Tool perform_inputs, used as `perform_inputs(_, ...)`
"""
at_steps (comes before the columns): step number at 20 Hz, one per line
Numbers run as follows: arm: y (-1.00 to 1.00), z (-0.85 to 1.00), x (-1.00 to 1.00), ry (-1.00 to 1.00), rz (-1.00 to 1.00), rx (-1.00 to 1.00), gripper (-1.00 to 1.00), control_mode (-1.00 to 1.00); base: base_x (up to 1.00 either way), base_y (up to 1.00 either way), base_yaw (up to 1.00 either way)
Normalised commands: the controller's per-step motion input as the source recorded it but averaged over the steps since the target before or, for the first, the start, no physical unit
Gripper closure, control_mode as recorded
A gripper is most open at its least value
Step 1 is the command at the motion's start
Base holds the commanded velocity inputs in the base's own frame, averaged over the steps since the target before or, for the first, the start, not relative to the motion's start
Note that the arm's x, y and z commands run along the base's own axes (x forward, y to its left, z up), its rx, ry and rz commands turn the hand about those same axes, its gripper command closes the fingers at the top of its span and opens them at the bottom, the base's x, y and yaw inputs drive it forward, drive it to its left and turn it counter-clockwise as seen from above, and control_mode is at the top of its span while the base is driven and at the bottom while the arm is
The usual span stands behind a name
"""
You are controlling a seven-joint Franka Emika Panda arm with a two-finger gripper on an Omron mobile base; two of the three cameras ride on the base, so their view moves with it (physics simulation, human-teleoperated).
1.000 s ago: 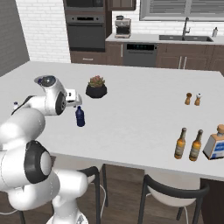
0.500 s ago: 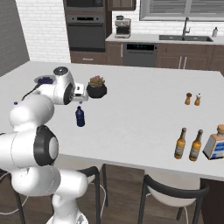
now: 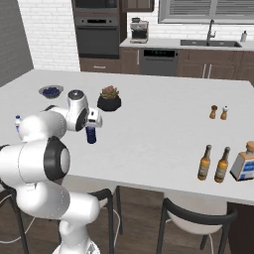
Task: Move the plastic bottles in the middle to the plastics group, and the glass bottles in the middle to the glass group.
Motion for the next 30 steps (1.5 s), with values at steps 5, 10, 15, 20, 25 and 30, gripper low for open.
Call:
perform_inputs(5, 0.0, -0.05, 0.0, -0.07, 0.0, 0.0, -1.0, -1.0, 0.0, 0.0, 0.0)
perform_inputs(10, 0.0, 0.02, 0.03, -0.06, 0.0, 0.0, -1.0, -1.0, 0.0, 0.0, 0.0)
perform_inputs(15, 0.0, 0.07, 0.08, 0.0, -0.01, -0.01, -1.0, -1.0, 0.0, 0.0, 0.0)
perform_inputs(20, 0.0, 0.06, 0.23, 0.0, -0.01, -0.01, -1.0, -1.0, 0.0, 0.0, 0.0)
perform_inputs(25, 0.0, -0.02, 0.12, 0.0, 0.0, -0.01, -1.0, -1.0, 0.0, 0.0, 0.0)
perform_inputs(30, 0.04, -0.1, 0.0, -0.01, 0.0, 0.0, -1.0, -1.0, 0.0, 0.0, 0.0)
